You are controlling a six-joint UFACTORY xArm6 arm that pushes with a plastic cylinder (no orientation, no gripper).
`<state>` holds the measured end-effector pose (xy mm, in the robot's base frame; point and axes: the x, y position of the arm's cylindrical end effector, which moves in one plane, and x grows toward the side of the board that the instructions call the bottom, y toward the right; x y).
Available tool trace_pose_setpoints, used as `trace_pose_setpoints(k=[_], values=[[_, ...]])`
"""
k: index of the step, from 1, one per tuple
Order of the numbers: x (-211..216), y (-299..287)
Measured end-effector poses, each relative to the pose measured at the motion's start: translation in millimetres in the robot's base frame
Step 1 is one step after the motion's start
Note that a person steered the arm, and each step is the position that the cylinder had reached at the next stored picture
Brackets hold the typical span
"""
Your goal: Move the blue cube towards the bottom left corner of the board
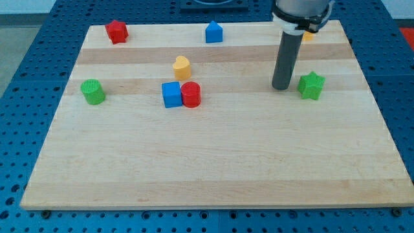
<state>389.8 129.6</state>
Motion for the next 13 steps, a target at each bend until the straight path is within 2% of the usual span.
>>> trace_pose_setpoints(k=[2, 4, 6, 8, 10, 13], values=[[0.0, 29.2], [0.0, 27.9], [0.0, -28.4], [-1.0, -117.4], [-21.7, -161.8], [5.2, -221.2]])
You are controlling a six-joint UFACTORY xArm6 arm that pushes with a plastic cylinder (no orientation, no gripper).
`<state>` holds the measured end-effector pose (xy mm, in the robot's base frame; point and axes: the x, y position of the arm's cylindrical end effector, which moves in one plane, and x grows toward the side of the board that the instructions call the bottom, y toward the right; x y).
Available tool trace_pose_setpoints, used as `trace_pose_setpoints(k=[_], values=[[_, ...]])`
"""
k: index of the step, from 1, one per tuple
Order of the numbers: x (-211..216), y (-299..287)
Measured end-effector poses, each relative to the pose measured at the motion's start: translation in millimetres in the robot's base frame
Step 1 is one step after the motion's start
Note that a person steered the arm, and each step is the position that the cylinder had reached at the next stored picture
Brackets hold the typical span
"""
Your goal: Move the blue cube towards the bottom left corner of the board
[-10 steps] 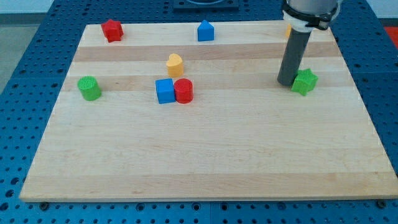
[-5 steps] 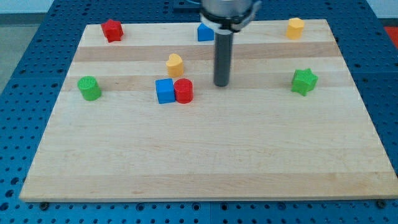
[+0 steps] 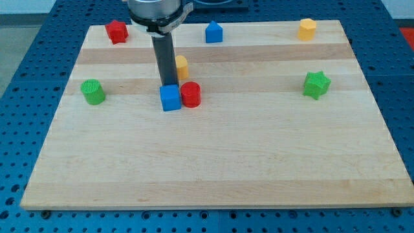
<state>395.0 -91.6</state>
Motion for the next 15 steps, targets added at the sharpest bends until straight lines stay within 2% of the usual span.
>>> trace_pose_setpoints(k=[4, 9, 12, 15], values=[[59.7, 0.3], [120.8, 43.1], [138.8, -25.4], [167.4, -28.6]])
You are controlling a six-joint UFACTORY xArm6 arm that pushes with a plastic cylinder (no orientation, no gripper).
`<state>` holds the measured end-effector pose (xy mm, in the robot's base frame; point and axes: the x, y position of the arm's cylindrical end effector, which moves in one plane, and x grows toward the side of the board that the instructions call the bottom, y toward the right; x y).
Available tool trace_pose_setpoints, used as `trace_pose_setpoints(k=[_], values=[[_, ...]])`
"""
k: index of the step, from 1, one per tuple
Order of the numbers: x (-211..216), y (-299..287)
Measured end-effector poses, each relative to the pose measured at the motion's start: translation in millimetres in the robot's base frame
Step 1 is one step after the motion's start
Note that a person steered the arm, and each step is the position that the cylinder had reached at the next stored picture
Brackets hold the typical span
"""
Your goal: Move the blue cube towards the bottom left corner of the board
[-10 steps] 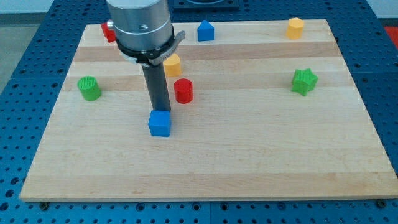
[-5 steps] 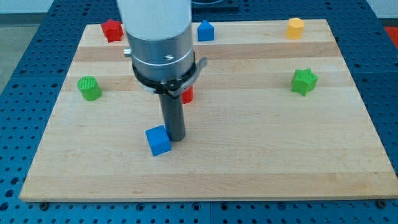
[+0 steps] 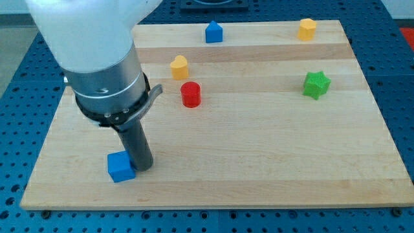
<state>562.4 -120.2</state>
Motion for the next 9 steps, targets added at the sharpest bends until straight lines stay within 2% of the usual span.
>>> trace_pose_setpoints(k=[5, 9], values=[[11.9, -85.6], [10.3, -57.3]])
